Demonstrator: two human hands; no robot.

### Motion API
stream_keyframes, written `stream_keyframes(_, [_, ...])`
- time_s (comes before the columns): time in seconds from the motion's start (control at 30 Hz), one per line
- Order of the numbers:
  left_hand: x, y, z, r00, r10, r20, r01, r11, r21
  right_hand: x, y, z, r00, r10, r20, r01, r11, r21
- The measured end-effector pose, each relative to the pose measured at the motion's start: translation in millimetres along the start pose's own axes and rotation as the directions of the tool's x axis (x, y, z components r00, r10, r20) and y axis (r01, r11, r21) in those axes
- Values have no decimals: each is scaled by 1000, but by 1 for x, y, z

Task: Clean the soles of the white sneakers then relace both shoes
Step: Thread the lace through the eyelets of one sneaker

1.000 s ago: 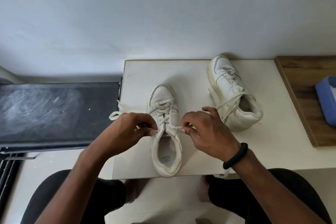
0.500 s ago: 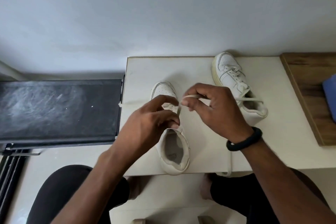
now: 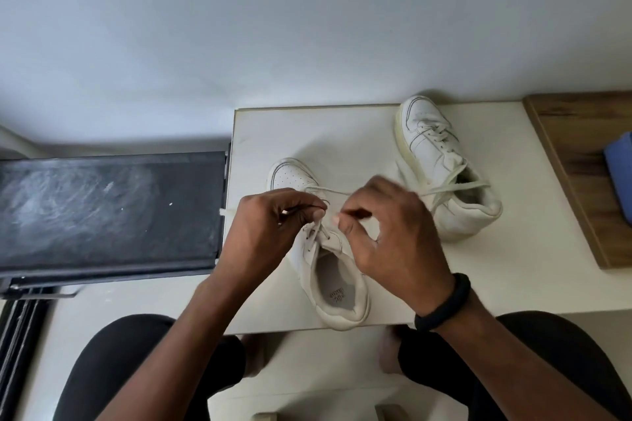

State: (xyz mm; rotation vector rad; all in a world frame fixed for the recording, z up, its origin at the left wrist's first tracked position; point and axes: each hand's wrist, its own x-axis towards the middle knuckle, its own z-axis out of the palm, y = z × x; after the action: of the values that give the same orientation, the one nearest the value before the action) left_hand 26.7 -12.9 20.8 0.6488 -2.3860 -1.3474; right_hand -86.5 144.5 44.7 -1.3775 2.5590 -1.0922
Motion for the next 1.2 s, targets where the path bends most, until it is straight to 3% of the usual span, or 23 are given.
stream_keyframes(0.07, [0,1,-1,1000,1,-10,-1,1000,-1,-5,-4,9,982,104,156,-118,989,86])
stream_keyframes(0.13, [-1,2,-2,1000,4,-12,-4,1000,-1,-9,-6,24,969,159,187,-164,986,11])
stream_keyframes(0.3, [-1,7,-6,997,-72,-30,72,997,-6,2,-4,37,978,181,106,-181,983,-9])
stream_keyframes(0.43, [-2,6,-12,983,-179,42,178,983,36,3,-7,35,980,196,14,-196,981,2])
stream_keyframes(0.53, [-2,4,-17,975,-202,94,196,978,66,5,-10,34,965,257,45,-261,945,199])
stream_keyframes(0.57, [-2,5,-18,970,-214,115,209,976,58,7,-11,31,941,321,107,-338,878,338])
stream_keyframes(0.63, [-2,6,-21,959,-234,161,229,972,49,13,-16,20,861,400,316,-505,585,635])
stream_keyframes(0.7, [-3,7,-24,955,-222,197,214,975,61,20,-19,1,808,303,506,-583,277,764])
stream_keyframes(0.77, [-5,6,-26,963,-163,216,151,986,72,26,-20,-21,819,141,557,-574,167,802])
stream_keyframes(0.87, [-7,3,-26,963,-63,263,28,991,132,35,-23,-50,907,3,422,-421,79,904])
stream_keyframes(0.97, [-8,1,-23,961,-15,278,-40,981,191,40,-23,-66,965,-1,262,-261,71,963])
stream_keyframes(1.03, [-9,0,-20,956,-18,293,-47,976,211,41,-20,-69,981,8,192,-191,131,973])
stream_keyframes(1.1, [-9,0,-15,961,-4,275,-57,975,216,41,-15,-67,993,36,117,-122,257,959])
stream_keyframes(1.2, [-11,2,-7,973,33,228,-82,974,212,41,-8,-57,989,142,-49,-38,552,833])
